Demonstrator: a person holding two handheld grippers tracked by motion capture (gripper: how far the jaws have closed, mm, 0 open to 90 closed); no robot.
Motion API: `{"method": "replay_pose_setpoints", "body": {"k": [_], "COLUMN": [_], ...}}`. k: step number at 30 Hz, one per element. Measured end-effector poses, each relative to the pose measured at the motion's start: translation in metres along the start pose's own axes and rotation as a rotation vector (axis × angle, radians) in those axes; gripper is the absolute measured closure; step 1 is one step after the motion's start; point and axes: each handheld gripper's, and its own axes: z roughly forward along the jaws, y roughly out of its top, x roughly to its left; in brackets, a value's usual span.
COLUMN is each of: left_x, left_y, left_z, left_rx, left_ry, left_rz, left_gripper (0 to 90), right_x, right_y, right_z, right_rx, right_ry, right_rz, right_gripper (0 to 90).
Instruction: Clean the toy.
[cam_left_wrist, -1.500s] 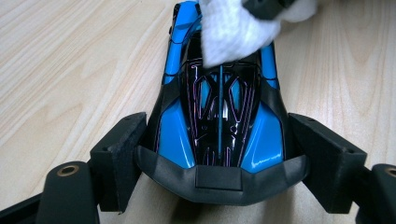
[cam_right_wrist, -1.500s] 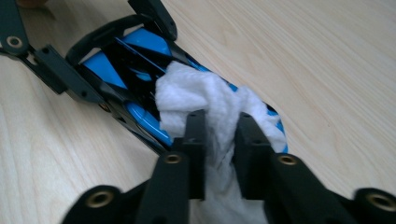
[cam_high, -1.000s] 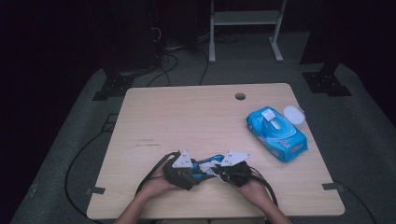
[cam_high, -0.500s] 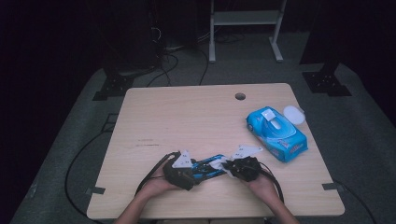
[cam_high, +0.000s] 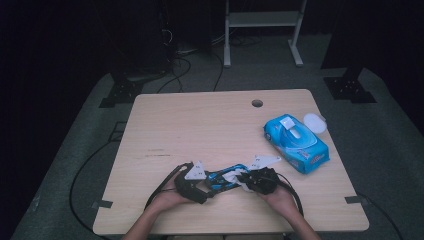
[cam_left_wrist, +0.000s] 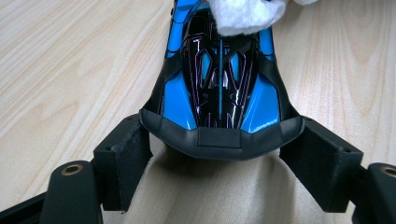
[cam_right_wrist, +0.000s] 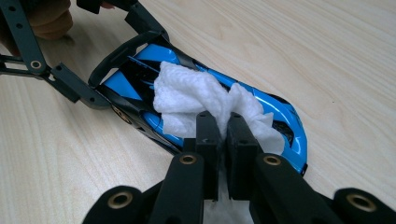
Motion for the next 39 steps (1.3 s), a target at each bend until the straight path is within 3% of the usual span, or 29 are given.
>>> {"method": "replay_pose_setpoints", "body": {"k": [4, 7, 9, 12, 15, 20, 22, 24, 29, 32, 36, 39], "left_x": [0.0, -0.001, -0.002, -0.002, -0.002, -0.001, -0.001, -0.001, -0.001, -0.001, -0.001, 0.0], "left_y": [-0.001, 0.0, 0.0, 0.0, 0.001, 0.001, 0.001, 0.0, 0.0, 0.001, 0.001, 0.001], "left_z": [0.001, 0.002, 0.003, 0.003, 0.004, 0.004, 0.004, 0.005, 0.005, 0.005, 0.005, 0.006], "left_rx": [-0.002, 0.001, 0.008, 0.005, 0.011, 0.011, 0.009, 0.007, 0.01, 0.008, 0.007, 0.005], "left_ry": [-0.003, 0.007, 0.015, 0.014, 0.014, 0.01, 0.01, 0.009, 0.008, 0.009, 0.006, 0.003], "left_rz": [-0.006, -0.003, -0.002, -0.003, -0.001, 0.01, 0.005, -0.009, -0.014, -0.011, -0.011, -0.011], "left_gripper": [24.5, 24.2, 23.7, 24.5, 24.7, 24.8, 24.6, 24.1, 24.4, 24.7, 24.8, 24.8], "right_x": [0.013, 0.023, 0.033, 0.031, 0.021, -0.003, -0.007, -0.001, 0.022, 0.015, -0.002, 0.004], "right_y": [0.007, 0.012, 0.013, 0.015, 0.013, 0.0, -0.005, -0.003, 0.004, 0.005, 0.0, 0.004], "right_z": [0.006, 0.015, 0.022, 0.021, 0.013, -0.002, -0.003, -0.001, 0.008, 0.006, -0.001, 0.002], "right_rx": [-0.02, -0.054, -0.046, -0.038, -0.034, 0.003, -0.019, -0.016, -0.018, -0.009, -0.003, -0.02], "right_ry": [0.021, 0.118, 0.109, 0.118, 0.089, -0.025, -0.012, -0.013, 0.061, 0.049, -0.021, -0.005], "right_rz": [-0.036, -0.023, -0.077, -0.071, -0.054, -0.028, 0.021, 0.001, -0.067, -0.06, -0.016, -0.025], "right_gripper": [84.8, 84.8, 84.8, 84.9, 84.9, 85.1, 85.2, 85.2, 85.2, 85.2, 85.2, 85.3]}}
